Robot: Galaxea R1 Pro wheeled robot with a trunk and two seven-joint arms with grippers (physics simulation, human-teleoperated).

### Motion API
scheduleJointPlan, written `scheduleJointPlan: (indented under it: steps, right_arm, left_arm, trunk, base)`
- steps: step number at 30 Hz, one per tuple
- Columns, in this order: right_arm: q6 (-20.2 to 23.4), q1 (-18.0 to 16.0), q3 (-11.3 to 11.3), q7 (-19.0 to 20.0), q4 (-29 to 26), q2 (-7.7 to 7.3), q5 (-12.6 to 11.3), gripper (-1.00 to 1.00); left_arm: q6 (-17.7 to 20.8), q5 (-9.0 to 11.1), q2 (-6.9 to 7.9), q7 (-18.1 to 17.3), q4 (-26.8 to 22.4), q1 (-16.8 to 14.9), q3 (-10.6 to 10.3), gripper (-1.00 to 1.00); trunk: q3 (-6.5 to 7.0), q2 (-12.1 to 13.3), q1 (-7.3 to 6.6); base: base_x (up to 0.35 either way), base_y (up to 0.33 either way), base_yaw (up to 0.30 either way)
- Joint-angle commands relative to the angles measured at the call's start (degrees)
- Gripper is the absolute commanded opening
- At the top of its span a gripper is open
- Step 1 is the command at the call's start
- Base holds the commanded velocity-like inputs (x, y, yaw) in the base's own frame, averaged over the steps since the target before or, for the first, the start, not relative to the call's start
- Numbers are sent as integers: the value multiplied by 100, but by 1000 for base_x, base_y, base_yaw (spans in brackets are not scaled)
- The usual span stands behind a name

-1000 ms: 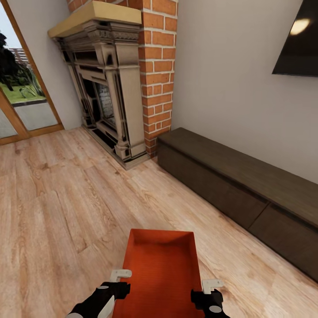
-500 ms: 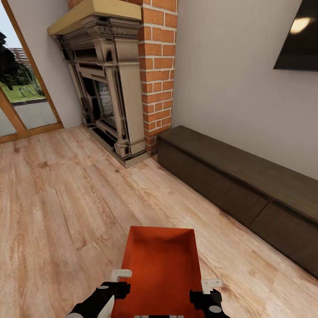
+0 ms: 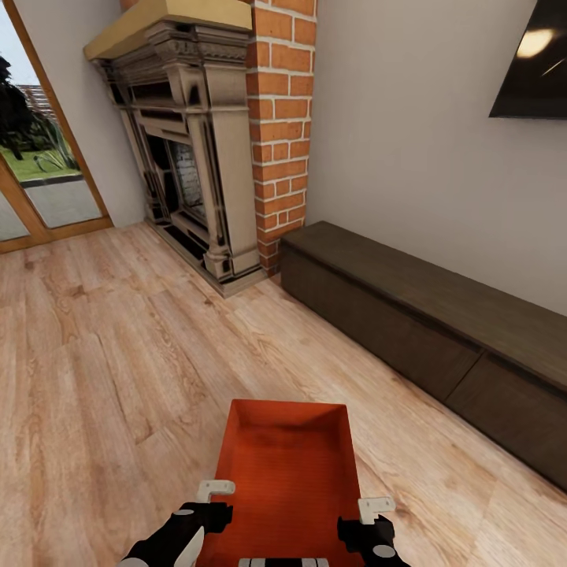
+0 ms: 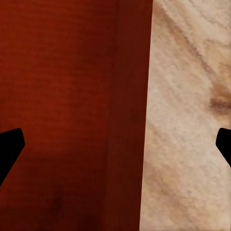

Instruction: Move the two storage containers from the living room to the garage. In the garage, place one container on the floor and stack the other container on top of it (either order is fine).

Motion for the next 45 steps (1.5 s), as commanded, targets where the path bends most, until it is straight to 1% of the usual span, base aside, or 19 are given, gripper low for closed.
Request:
scheduleJointPlan:
  steps: [1,38,39,40,45]
  right_arm:
    - [-26,-4,49,-24,3,-1,-62,100]
    - [-69,-4,39,-23,3,-26,-86,100]
    - [-71,-4,34,-23,3,-27,-87,100]
    - [-71,-4,33,-23,3,-27,-90,-100]
    - [-70,-4,31,-24,6,-28,-94,-100]
  left_arm:
    - [33,37,3,36,-12,0,-48,100]
    - [42,31,-6,45,-5,0,-48,100]
    - [42,29,-6,45,-4,0,-48,-100]
    - [42,29,-6,45,-4,0,-48,-100]
    - [43,29,-6,45,4,0,-48,-100]
  trunk:
    - [-4,-2,-1]
    - [-4,-2,-1]
    - [-4,-2,-1]
    - [-4,-2,-1]
    - [-4,-2,-1]
  base:
    - [0,0,0]
    - [0,0,0]
    - [0,0,0]
    - [0,0,0]
    - [0,0,0]
